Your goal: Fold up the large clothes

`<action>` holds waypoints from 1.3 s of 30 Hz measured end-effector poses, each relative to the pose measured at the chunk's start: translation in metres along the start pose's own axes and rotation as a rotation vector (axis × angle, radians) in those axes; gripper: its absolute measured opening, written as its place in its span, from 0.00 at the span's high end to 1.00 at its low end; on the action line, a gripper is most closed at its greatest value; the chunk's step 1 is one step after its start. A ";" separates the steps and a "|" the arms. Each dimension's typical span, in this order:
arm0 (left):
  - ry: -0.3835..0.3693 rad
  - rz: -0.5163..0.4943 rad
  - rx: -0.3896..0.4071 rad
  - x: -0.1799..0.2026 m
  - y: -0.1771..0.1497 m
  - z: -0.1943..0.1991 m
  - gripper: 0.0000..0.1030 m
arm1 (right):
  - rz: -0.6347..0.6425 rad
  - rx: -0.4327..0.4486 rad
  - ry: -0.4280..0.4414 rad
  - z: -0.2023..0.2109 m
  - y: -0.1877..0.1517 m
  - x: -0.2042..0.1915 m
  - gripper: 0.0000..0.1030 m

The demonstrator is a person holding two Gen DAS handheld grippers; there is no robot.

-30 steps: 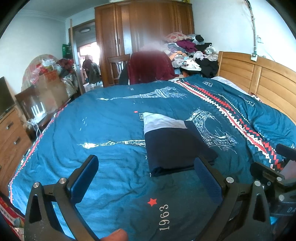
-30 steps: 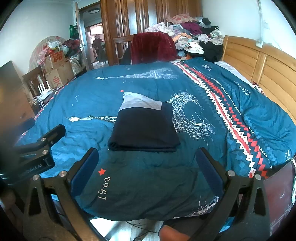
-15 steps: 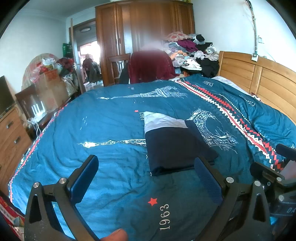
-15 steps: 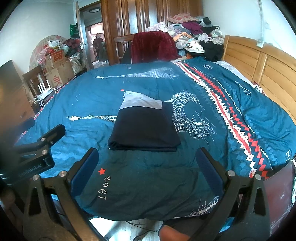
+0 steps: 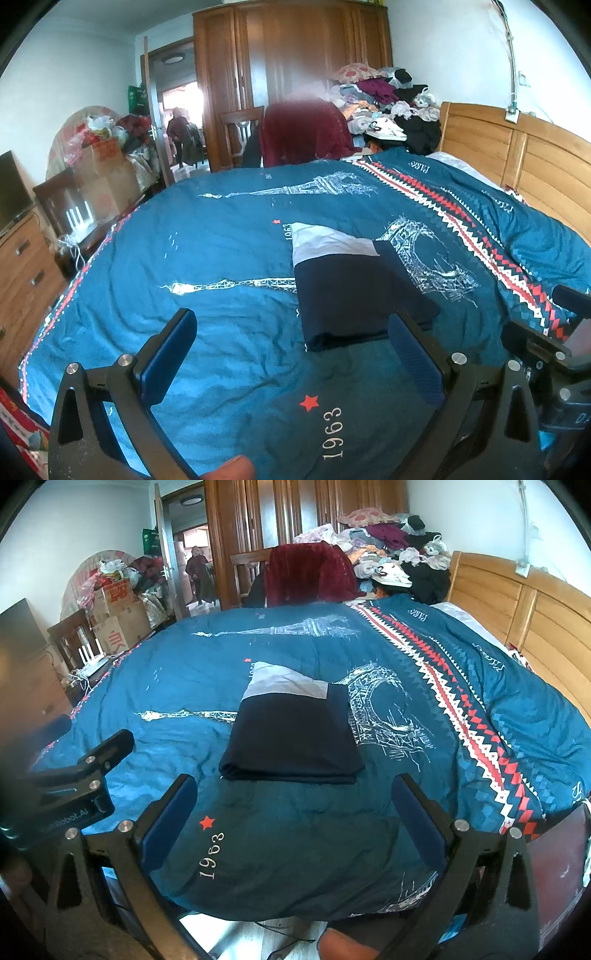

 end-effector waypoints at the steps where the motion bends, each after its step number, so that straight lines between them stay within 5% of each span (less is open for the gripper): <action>1: -0.001 -0.001 0.000 0.000 0.000 0.000 0.00 | 0.000 -0.001 0.000 0.000 0.000 0.000 0.00; 39: 0.004 0.003 -0.010 0.000 -0.003 -0.005 0.00 | -0.007 -0.010 -0.003 -0.004 -0.002 0.005 0.00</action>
Point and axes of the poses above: each gripper's, at about its wrist camera, not at the fingertips, and z roughly against the way its jaws point, x to its right, y to its top, the point moved 3 cm from there along -z, roughly the way its jaws point, and after that the axes turned 13 degrees about -z, right-handed, at the moved point
